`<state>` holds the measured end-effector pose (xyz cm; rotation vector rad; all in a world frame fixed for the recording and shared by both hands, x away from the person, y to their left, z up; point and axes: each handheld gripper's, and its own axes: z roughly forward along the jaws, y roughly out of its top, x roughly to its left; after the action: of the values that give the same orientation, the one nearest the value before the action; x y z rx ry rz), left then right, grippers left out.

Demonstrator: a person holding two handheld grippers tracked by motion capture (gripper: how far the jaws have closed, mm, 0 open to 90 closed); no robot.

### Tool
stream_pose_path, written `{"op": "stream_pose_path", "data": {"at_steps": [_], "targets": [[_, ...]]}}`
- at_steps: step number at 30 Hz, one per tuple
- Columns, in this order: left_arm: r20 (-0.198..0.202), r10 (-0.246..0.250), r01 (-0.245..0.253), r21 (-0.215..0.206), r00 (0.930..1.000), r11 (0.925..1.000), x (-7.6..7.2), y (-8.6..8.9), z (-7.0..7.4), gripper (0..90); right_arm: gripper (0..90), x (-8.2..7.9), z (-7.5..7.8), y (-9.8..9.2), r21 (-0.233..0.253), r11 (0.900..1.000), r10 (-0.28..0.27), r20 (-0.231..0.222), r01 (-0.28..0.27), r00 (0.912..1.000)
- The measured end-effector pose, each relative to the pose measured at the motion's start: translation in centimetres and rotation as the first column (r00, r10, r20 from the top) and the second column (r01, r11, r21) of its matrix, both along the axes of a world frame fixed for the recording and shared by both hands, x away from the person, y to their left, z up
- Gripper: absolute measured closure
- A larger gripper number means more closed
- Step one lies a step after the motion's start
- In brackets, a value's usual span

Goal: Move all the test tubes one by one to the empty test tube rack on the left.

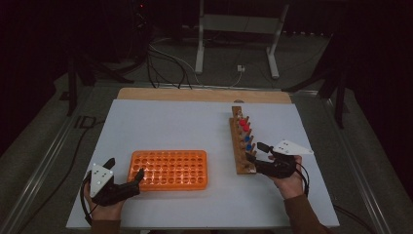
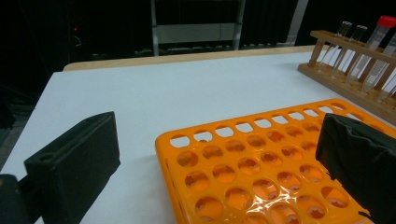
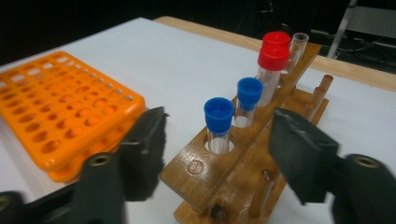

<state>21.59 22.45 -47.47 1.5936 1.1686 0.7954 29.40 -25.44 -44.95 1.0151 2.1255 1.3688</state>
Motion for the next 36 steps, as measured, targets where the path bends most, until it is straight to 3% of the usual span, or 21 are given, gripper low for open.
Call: {"op": "stream_pose_path", "data": {"at_steps": [6,20,34,36], "targets": [[0.0,0.006,-0.006,0.0,1.0,1.0,0.0,0.0,0.0,0.7,55.5,0.6,-0.4,0.6,-0.032,0.999,-0.004,-0.006,0.004,1.0],[0.0,-0.004,0.004,0.002,1.0,1.0,0.0,-0.2,0.0,0.7,74.0,1.4,-1.0,1.6,-0.067,0.998,0.004,-0.019,-0.005,0.9998],[0.0,-0.005,0.005,0.014,1.0,0.9999,0.1,-0.5,-0.1,0.7,76.4,1.4,-0.5,1.7,-0.066,0.998,-0.005,0.0,0.005,1.0],[0.001,-0.013,0.013,0.0,0.9999,0.9999,0.1,-0.8,0.0,0.7,76.4,1.3,-0.2,1.7,-0.059,0.998,-0.009,0.003,0.009,1.0]]}}
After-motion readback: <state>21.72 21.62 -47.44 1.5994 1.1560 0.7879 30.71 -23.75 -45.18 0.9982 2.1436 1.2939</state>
